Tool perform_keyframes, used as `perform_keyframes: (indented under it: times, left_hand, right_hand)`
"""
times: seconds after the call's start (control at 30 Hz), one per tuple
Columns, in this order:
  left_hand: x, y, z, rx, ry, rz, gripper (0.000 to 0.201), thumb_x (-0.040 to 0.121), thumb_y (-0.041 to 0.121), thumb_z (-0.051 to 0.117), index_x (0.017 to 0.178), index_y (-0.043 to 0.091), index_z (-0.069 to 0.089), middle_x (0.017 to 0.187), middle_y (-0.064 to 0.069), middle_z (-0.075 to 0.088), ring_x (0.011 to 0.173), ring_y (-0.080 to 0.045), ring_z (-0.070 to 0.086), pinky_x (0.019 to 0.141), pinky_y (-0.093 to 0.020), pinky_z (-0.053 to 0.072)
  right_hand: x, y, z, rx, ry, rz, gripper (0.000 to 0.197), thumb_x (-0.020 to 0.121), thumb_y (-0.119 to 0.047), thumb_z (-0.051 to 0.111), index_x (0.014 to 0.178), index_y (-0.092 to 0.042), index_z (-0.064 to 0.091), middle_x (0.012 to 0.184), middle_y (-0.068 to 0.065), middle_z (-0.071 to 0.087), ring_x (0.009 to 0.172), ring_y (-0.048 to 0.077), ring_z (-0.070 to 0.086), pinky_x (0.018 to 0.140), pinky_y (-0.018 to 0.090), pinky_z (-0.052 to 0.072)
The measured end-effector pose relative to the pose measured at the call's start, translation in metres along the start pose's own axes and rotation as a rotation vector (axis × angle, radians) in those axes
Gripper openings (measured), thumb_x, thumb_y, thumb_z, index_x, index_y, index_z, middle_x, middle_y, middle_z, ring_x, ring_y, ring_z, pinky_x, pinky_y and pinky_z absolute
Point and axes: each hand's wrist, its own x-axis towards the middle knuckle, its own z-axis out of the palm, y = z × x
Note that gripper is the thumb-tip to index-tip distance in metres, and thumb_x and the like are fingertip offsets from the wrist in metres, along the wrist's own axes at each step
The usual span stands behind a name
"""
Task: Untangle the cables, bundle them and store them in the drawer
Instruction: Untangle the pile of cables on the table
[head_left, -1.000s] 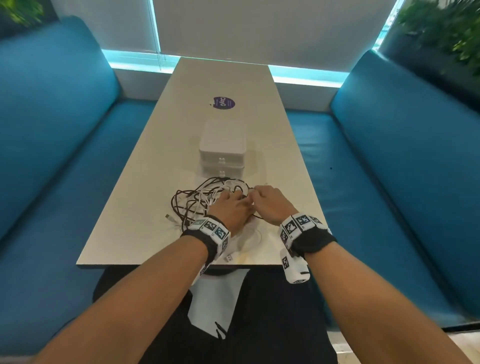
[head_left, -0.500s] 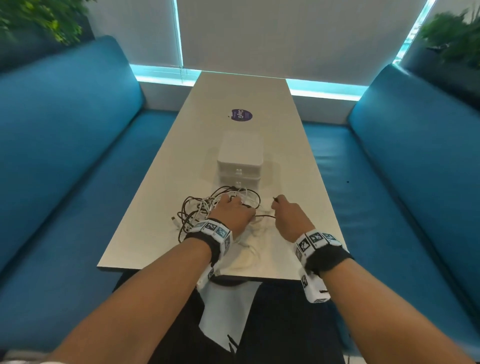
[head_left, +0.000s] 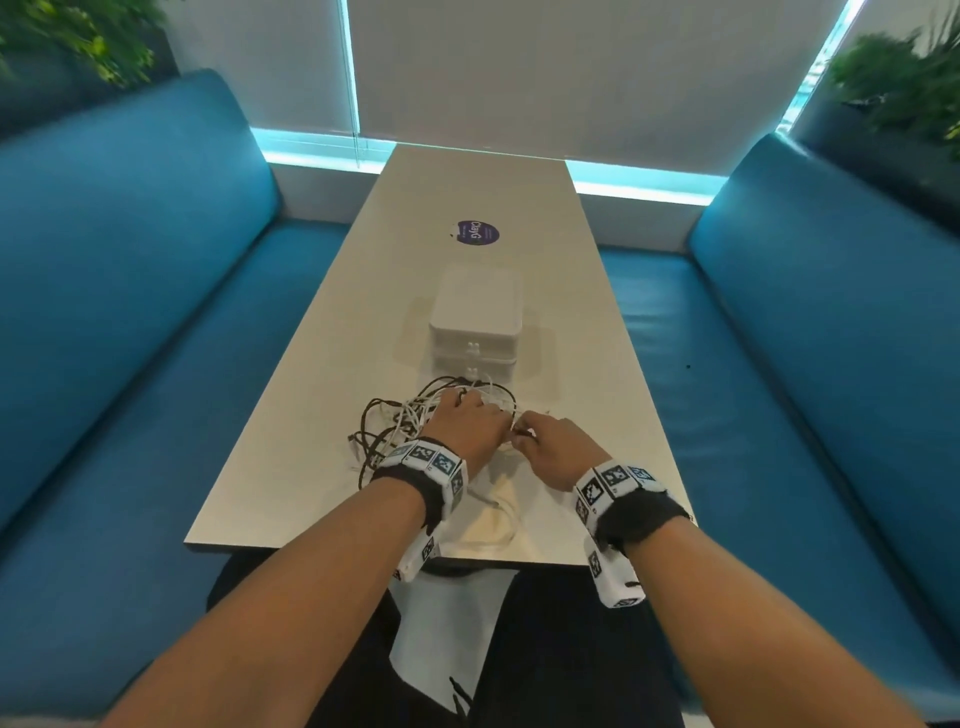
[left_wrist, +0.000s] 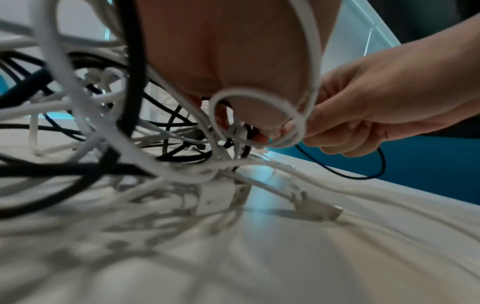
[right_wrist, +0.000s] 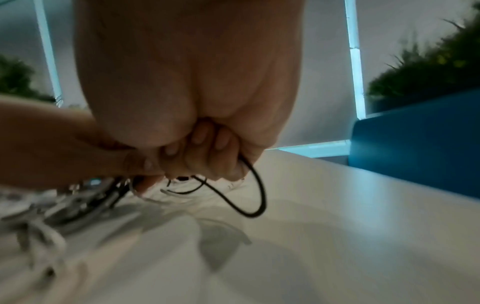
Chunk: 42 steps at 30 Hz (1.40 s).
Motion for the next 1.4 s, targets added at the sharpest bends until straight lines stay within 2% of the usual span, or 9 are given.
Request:
perform_keyframes:
  times: [0.17,0.33,0.47,0.67,0.77,0.83,1.07,1.23,1.4]
  left_hand:
    - [-0.001,-0.021,0.003,0.064,-0.046,0.005,0.025,0.103,0.029,0.041,0.117,0.024,0.061,0.125,0.002,0.057,0.121,-0.026,0.047,0.103,-0.046,0.030]
    - [-0.003,-0.011,0.005,0.075,-0.092,0.011,0.020,0.099,0.016,0.043,0.107,0.026,0.058,0.115,0.002,0.065,0.114,-0.027,0.049,0.100,-0.047,0.027]
    - [-0.002,0.001,0.009,0.076,-0.070,0.004,0.021,0.094,0.012,0.045,0.103,0.025,0.058,0.102,0.000,0.070,0.110,-0.028,0.051,0.100,-0.049,0.025]
    - [-0.002,-0.001,0.000,0.019,-0.038,-0.004,0.035,0.092,0.007,0.038,0.115,0.027,0.056,0.106,0.001,0.067,0.112,-0.027,0.048,0.099,-0.048,0.027]
    - [-0.003,-0.004,-0.003,-0.013,-0.026,-0.005,0.038,0.089,0.001,0.040,0.113,0.027,0.056,0.109,0.002,0.065,0.111,-0.028,0.045,0.097,-0.048,0.027]
    - [-0.004,-0.008,-0.002,0.000,-0.047,-0.003,0.028,0.092,0.005,0.046,0.106,0.026,0.056,0.106,0.000,0.064,0.111,-0.029,0.044,0.095,-0.047,0.027]
    - [0.000,-0.011,0.001,0.015,-0.084,-0.035,0.022,0.095,0.016,0.048,0.104,0.031,0.061,0.109,0.003,0.067,0.115,-0.026,0.043,0.099,-0.047,0.026]
    - [0.004,-0.002,-0.002,0.060,-0.128,-0.025,0.017,0.088,0.020,0.063,0.103,0.027,0.062,0.105,-0.001,0.066,0.118,-0.028,0.044,0.101,-0.047,0.024]
    - [0.003,-0.003,-0.003,0.011,-0.098,-0.022,0.023,0.085,0.024,0.067,0.108,0.025,0.064,0.104,0.002,0.067,0.116,-0.026,0.044,0.099,-0.045,0.026]
  right_hand:
    - [-0.007,0.024,-0.011,-0.172,0.073,0.129,0.020,0.102,-0.035,0.035,0.111,-0.026,0.051,0.094,0.008,0.062,0.082,0.031,0.061,0.072,0.036,0.051]
    - [-0.004,0.026,-0.019,-0.160,0.081,0.244,0.020,0.099,-0.023,0.038,0.114,-0.017,0.049,0.104,0.012,0.063,0.089,0.032,0.063,0.073,0.036,0.050]
    - [0.006,-0.001,-0.019,0.052,0.202,0.133,0.037,0.101,-0.026,0.036,0.135,-0.013,0.037,0.108,0.022,0.064,0.099,0.042,0.062,0.085,0.045,0.050]
    - [0.010,-0.018,-0.002,-0.024,0.007,0.017,0.024,0.101,-0.024,0.036,0.109,-0.009,0.053,0.107,0.020,0.065,0.096,0.037,0.061,0.077,0.038,0.046]
    - [0.009,-0.012,0.003,-0.044,-0.026,0.005,0.023,0.102,-0.025,0.036,0.110,-0.012,0.053,0.106,0.017,0.066,0.095,0.036,0.062,0.079,0.040,0.049]
    - [0.006,-0.006,0.002,-0.081,-0.031,0.005,0.021,0.101,-0.028,0.038,0.108,-0.015,0.053,0.102,0.014,0.066,0.093,0.035,0.062,0.078,0.041,0.050]
    - [-0.003,0.023,-0.013,-0.238,0.108,0.201,0.020,0.100,-0.026,0.036,0.111,-0.019,0.051,0.099,0.009,0.063,0.086,0.030,0.062,0.076,0.040,0.052]
    - [0.003,0.002,-0.003,-0.021,0.141,0.036,0.032,0.101,-0.030,0.036,0.127,-0.020,0.052,0.106,0.015,0.066,0.096,0.035,0.063,0.081,0.042,0.052]
    - [0.014,-0.013,0.008,-0.051,0.024,0.009,0.025,0.100,-0.023,0.037,0.104,-0.012,0.059,0.104,0.015,0.068,0.093,0.033,0.063,0.078,0.039,0.051]
